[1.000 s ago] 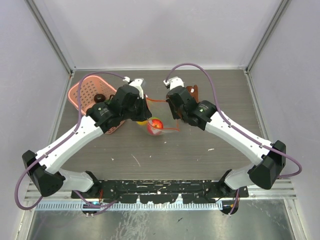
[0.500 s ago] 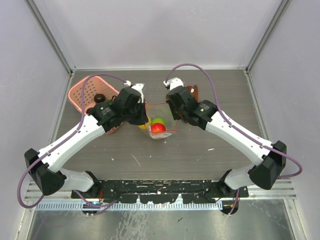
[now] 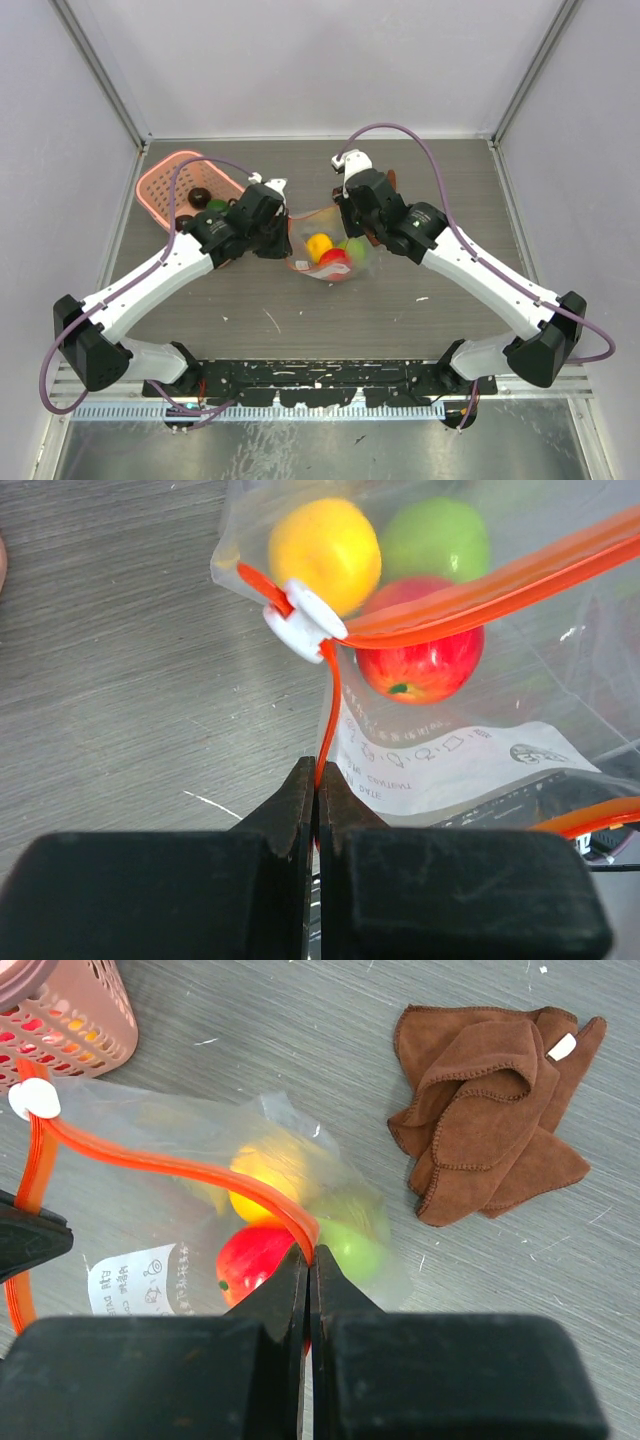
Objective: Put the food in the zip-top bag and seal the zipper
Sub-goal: Pick up the fake fruit from the bin.
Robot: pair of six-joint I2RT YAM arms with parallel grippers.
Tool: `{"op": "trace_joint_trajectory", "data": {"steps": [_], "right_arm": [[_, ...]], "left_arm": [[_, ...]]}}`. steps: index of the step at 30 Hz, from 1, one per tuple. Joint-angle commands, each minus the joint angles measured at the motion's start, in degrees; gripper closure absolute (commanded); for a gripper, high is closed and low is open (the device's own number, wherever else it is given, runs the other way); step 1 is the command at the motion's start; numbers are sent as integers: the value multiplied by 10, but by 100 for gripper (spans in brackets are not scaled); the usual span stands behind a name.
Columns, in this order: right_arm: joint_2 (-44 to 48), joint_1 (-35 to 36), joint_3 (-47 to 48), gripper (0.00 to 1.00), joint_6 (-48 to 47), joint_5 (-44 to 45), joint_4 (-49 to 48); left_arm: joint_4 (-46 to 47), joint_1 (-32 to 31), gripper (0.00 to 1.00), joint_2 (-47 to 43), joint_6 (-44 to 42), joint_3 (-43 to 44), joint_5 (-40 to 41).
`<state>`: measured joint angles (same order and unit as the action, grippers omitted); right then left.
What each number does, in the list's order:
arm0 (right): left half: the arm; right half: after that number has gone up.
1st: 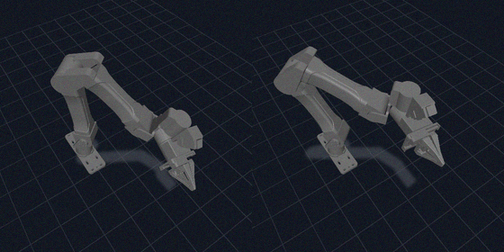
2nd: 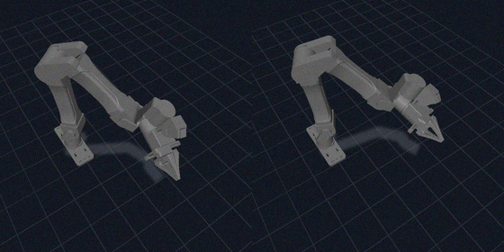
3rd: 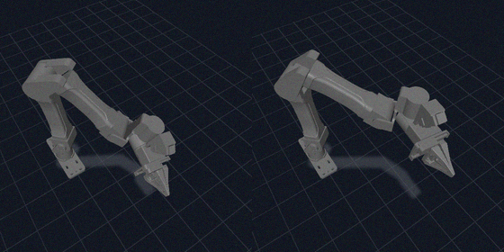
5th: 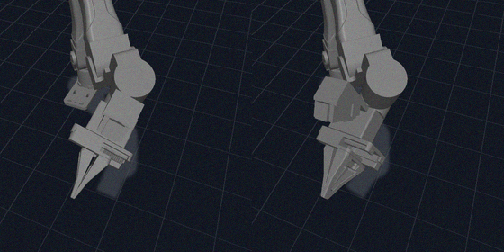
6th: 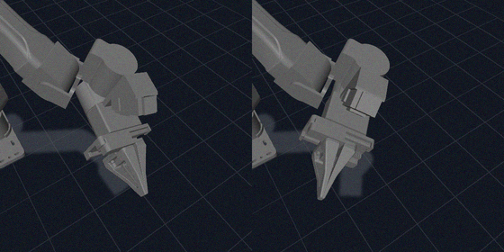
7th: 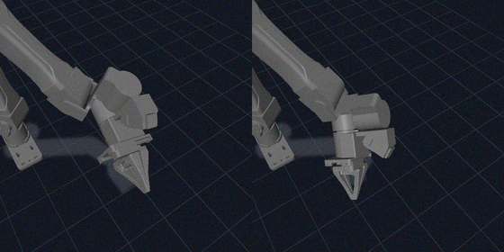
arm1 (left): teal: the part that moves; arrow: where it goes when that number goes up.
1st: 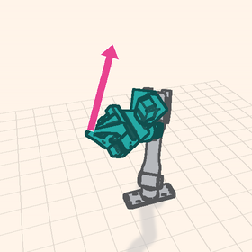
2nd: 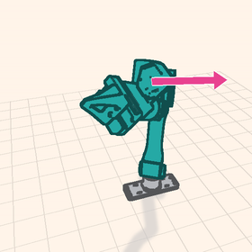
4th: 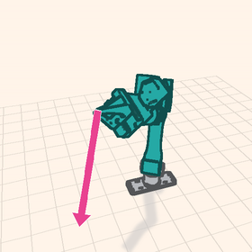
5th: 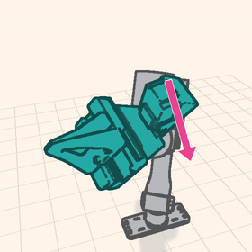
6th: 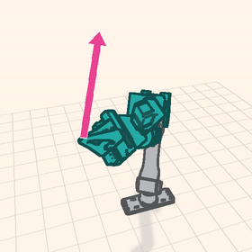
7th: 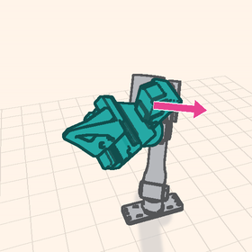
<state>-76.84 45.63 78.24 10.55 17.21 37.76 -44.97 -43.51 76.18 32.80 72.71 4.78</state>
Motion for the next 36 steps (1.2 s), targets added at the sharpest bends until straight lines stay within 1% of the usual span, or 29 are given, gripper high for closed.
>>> {"op": "trace_joint_trajectory", "data": {"steps": [1, 6, 11, 13, 14, 17, 21, 24, 28, 29, 33, 36], "right_arm": [[10, -1, 17, 100, 7, -1, -32], [12, -1, 3, 100, 10, 0, -39], [13, -2, -3, 100, 11, 1, -39], [12, -1, -2, 100, 12, 0, -40], [12, -2, -2, 100, 11, -1, -40], [10, -2, -2, 100, 11, -4, -43], [10, -1, -3, 100, 11, -5, -43], [11, -1, -4, 100, 10, -6, -44], [12, -1, -7, 100, 10, -9, -46], [12, -1, -8, 100, 11, -10, -48], [11, -1, -9, 100, 10, -13, -50], [11, -2, -9, 100, 10, -16, -51]], "left_arm": [[27, 3, 98, -6, 15, 0, -10], [44, 4, 92, -11, 22, -4, -18], [33, 18, 79, -25, 19, 14, -17], [30, 29, 72, -30, 15, 21, -18], [28, 36, 66, -45, 14, 24, -18], [12, 61, 52, -60, 3, 39, -15], [-19, 111, 43, -67, -27, 62, -4], [-52, 162, 35, -65, -57, 80, -1], [-76, 243, 31, -47, -85, 106, -2], [-79, 257, 29, -40, -88, 111, -3], [-71, 304, 15, 1, -82, 123, 12], [-50, 332, 13, 34, -58, 118, 13]]}}
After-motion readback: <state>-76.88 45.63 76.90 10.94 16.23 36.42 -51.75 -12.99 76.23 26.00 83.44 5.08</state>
